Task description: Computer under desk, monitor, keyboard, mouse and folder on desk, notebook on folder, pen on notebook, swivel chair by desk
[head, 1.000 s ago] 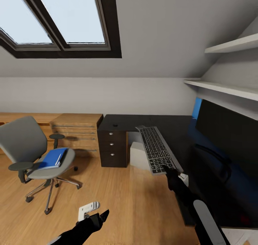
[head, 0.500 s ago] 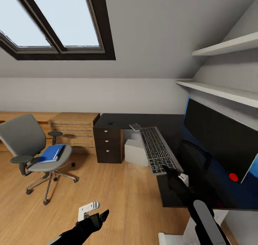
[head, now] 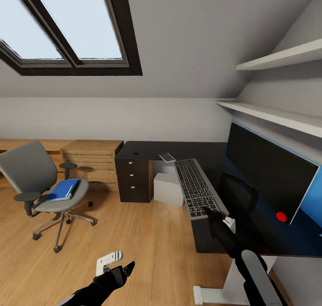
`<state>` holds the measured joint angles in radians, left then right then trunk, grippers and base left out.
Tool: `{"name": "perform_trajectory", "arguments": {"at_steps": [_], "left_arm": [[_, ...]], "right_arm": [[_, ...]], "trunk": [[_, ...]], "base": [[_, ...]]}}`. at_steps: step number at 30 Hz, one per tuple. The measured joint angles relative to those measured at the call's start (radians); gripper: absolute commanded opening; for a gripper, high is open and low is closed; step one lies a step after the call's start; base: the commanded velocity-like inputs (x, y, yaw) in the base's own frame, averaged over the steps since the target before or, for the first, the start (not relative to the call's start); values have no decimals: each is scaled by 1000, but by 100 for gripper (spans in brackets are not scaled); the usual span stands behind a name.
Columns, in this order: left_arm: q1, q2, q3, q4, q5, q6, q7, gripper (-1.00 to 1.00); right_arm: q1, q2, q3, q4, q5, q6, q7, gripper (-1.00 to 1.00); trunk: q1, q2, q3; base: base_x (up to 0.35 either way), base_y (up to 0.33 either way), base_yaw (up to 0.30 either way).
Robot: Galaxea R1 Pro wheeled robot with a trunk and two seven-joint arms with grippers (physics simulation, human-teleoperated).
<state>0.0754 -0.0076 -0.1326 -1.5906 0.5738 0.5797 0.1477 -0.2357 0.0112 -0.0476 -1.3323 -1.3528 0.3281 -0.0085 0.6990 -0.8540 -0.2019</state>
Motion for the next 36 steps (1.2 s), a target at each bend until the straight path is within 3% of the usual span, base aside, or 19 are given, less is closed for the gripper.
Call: {"name": "perform_trajectory", "arguments": {"at_steps": [9, 15, 24, 29, 36], "left_arm": [[0, 0, 0, 0, 0, 0, 0, 100], [0, 0, 0, 0, 0, 0, 0, 100], [0, -1, -1, 0, 0, 0, 0, 100], [0, -2, -3, 0, 0, 0, 0, 100], [0, -2, -5, 1, 0, 0, 0, 100]], "right_arm": [[0, 1, -9, 9, 5, -10, -5, -100], [0, 3, -44, 78, 7, -19, -6, -100], [0, 5, -46, 84, 5, -53, -6, -100], [0, 8, -36, 87, 7, -220, -9, -100], [0, 8, -12, 89, 4, -262, -16, -100]], "trunk": [[0, 0, 0], [0, 0, 0], [0, 0, 0], [0, 0, 0], [0, 0, 0]], "base": [[0, 0, 0], [0, 0, 0], [0, 0, 0], [0, 0, 0], [0, 0, 0]]}}
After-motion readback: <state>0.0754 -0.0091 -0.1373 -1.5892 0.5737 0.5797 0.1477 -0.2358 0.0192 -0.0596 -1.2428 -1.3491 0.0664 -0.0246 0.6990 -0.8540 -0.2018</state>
